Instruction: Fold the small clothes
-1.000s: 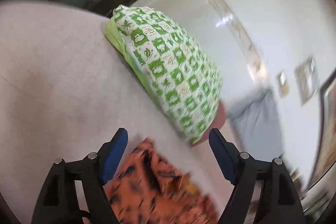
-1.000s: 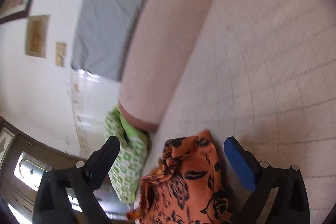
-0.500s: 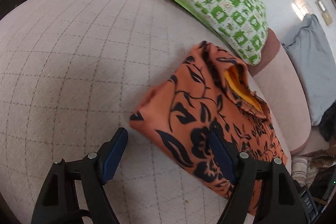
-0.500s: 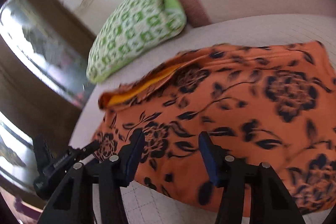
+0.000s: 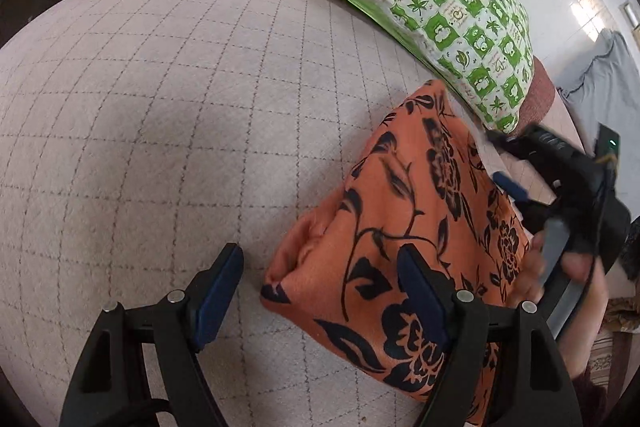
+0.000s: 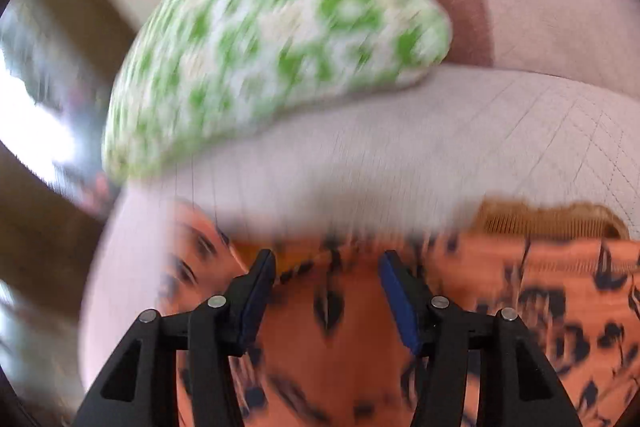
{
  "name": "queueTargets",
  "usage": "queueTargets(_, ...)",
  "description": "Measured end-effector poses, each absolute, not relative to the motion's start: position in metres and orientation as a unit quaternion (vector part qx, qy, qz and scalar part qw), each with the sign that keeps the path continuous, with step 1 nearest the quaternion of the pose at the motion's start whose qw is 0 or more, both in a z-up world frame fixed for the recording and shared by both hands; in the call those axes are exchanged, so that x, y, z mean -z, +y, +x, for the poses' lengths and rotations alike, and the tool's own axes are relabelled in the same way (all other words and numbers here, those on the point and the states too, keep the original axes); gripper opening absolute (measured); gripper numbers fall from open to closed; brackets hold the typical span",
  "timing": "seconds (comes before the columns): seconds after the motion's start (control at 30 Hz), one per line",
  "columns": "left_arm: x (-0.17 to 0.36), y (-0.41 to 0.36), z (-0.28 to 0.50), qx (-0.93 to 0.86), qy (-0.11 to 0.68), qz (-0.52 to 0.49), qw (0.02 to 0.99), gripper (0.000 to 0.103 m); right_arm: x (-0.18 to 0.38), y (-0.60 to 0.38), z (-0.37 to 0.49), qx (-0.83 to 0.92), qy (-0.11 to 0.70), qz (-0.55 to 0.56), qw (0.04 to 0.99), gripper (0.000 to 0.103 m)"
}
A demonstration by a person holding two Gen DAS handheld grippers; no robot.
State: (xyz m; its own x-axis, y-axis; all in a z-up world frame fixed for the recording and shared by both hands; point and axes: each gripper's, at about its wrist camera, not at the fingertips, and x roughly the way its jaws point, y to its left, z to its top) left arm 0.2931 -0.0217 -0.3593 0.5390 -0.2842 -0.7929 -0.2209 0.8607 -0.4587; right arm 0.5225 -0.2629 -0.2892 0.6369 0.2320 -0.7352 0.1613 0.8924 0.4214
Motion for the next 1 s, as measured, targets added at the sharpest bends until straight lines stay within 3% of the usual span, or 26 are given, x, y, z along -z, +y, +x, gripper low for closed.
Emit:
queueTargets(0.1, 0.358, -0.017, 0.295, 0.023, 0.477, -0.277, 0.833, 0.079, 0.279, -0.290, 0.512, -0.013, 0.395, 0.292, 0.871, 0.058)
queueTargets(0.23, 0.348, -0.024, 0.294, 0.036, 0.464, -0.269, 0.843, 0.079, 0.265, -0.310, 0.455, -0.013, 0.386, 0.271, 0.882, 0.058)
queueTargets(0.43, 0.330, -0.068, 0.282, 0.049, 0.447, -0.151, 0.880, 0.080, 0.255, -0.374, 0.303, 0.035, 0.375, 0.270, 0.886, 0.058)
queueTargets(0.53, 0.344, -0.087, 0.286, 0.032, 0.471, -0.092, 0.877, 0.082, 0.273, -0.408, 0.238, 0.063, 0.380, 0.321, 0.865, 0.062)
queueTargets(0.63, 0.358, -0.096, 0.292, 0.012, 0.484, -0.054, 0.873, 0.091, 0.327, -0.442, 0.185, 0.098, 0.414, 0.413, 0.805, 0.064)
queueTargets(0.8, 0.345, -0.077, 0.284, 0.012, 0.483, -0.115, 0.868, 0.091, 0.298, -0.449, 0.148, 0.073, 0.347, 0.442, 0.824, 0.068)
queueTargets(1.0, 0.321, -0.085, 0.246, 0.043, 0.445, -0.109, 0.888, 0.091, 0.287, -0.446, 0.100, 0.056, 0.301, 0.479, 0.822, 0.070)
